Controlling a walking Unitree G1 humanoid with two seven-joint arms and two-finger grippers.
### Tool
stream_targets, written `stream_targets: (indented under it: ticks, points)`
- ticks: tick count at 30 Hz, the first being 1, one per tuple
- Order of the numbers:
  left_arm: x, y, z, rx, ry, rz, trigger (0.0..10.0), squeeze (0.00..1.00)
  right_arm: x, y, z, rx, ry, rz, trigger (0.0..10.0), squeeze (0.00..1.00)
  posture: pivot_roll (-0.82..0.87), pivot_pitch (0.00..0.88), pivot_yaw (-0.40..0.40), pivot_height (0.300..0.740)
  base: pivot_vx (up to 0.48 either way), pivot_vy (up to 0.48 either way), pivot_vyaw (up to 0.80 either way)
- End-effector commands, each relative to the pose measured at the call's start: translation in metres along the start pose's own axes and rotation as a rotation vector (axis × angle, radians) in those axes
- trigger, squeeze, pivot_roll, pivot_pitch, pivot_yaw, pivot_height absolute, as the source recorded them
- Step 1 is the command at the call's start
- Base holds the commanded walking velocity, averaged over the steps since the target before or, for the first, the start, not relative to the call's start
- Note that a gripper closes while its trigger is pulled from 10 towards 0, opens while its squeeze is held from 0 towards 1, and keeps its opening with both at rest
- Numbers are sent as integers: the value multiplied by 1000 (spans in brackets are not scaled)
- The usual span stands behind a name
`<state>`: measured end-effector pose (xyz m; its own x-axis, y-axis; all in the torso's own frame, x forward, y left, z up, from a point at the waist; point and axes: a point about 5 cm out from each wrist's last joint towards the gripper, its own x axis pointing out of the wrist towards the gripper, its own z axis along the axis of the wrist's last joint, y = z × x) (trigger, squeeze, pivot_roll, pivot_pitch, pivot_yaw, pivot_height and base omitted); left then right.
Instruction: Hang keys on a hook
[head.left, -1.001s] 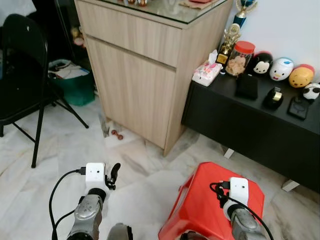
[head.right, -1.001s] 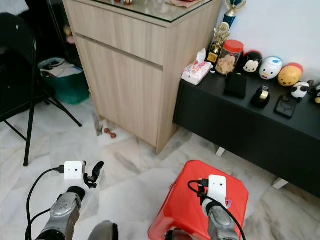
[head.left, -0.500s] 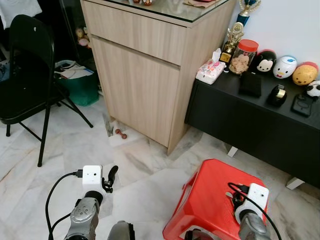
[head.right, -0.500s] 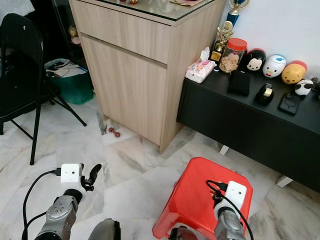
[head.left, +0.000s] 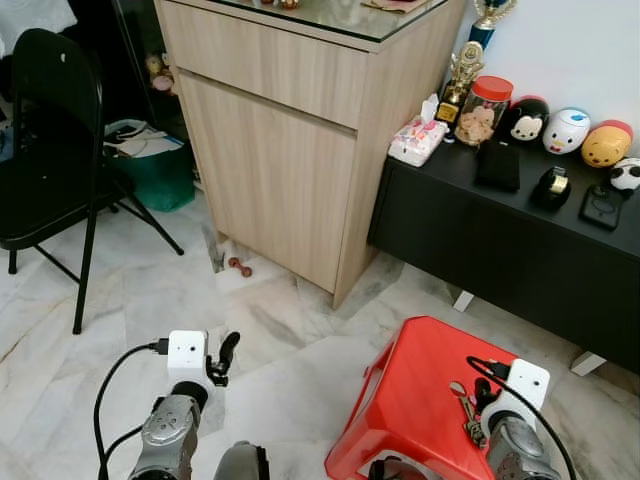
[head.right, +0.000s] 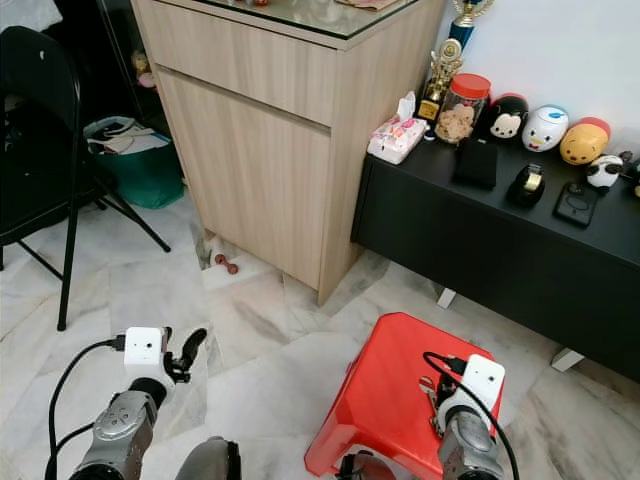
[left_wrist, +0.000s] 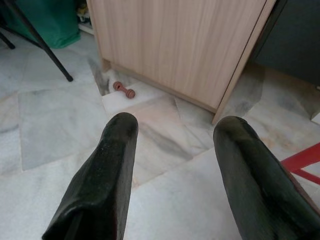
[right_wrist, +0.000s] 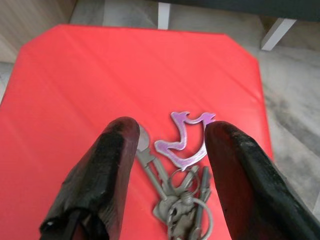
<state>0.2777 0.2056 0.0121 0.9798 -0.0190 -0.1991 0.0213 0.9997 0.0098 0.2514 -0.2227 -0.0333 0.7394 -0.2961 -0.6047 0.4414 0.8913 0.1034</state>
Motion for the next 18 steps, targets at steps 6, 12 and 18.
stream_targets:
  ticks: [6, 12, 18]
  points:
    - [-2, -2, -5, -7, 24, -4, 10000, 0, -1, 1, -4, -25, 18, 19, 10000, 0, 103, 106, -82, 640, 0, 0, -628]
    - [-3, -1, -5, -7, 26, -1, 10000, 0, -1, 4, -4, -29, 6, 37, 10000, 0, 104, 109, -82, 640, 0, 0, -461]
    - [-3, 0, -5, -6, 27, 1, 10000, 0, -1, 7, -5, -32, 8, 47, 10000, 0, 105, 110, -79, 640, 0, 0, 0]
